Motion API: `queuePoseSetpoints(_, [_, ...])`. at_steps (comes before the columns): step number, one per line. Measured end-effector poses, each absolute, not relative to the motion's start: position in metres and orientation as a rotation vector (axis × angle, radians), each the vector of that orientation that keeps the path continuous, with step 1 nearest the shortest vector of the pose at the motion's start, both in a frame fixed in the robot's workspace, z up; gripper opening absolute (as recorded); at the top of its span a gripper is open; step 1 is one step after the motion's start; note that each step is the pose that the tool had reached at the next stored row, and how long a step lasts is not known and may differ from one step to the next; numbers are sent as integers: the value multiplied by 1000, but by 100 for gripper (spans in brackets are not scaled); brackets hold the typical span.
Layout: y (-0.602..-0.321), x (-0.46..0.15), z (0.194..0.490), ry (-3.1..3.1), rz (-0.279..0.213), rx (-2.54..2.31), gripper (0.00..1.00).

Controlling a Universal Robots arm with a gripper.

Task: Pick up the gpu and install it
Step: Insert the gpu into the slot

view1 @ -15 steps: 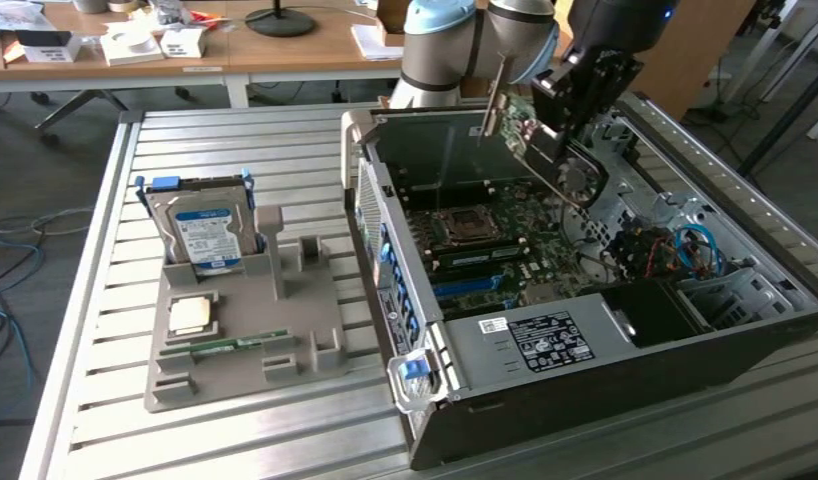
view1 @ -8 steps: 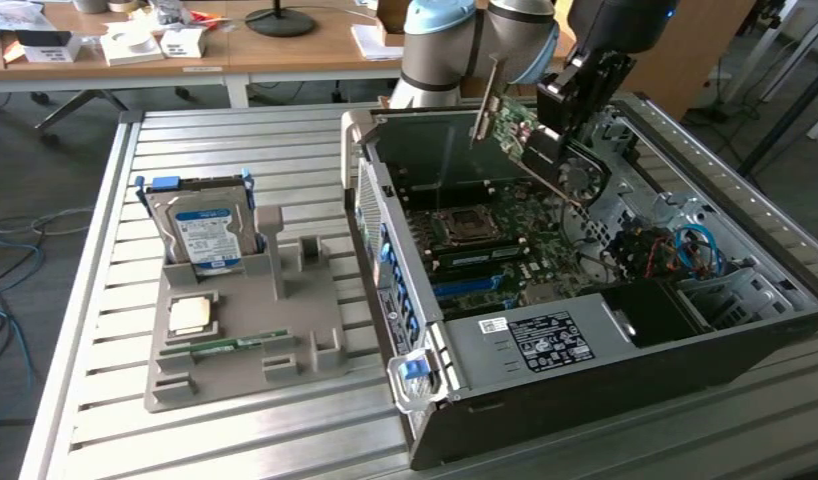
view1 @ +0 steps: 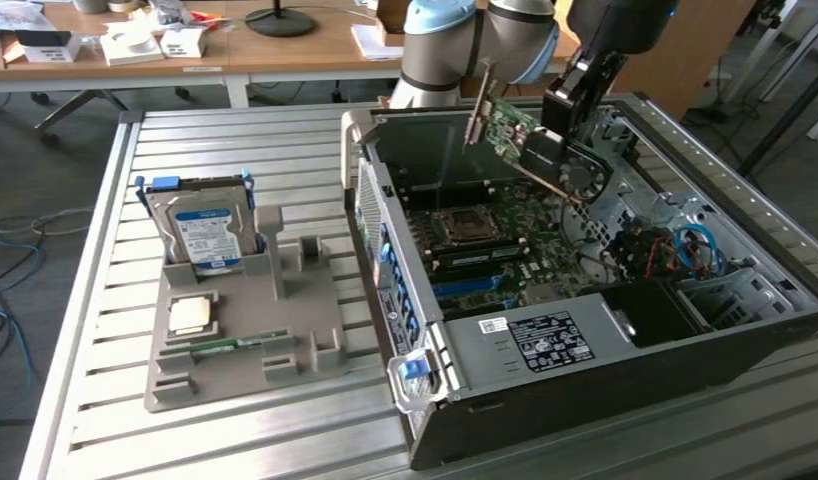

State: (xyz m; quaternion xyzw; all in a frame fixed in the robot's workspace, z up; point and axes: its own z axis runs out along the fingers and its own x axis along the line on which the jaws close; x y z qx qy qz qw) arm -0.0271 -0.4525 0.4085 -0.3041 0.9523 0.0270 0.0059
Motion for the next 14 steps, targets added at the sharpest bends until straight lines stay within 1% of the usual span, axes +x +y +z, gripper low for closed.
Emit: queuePoseSetpoints(14, [-453,-27,407,2842,86,-1325,26])
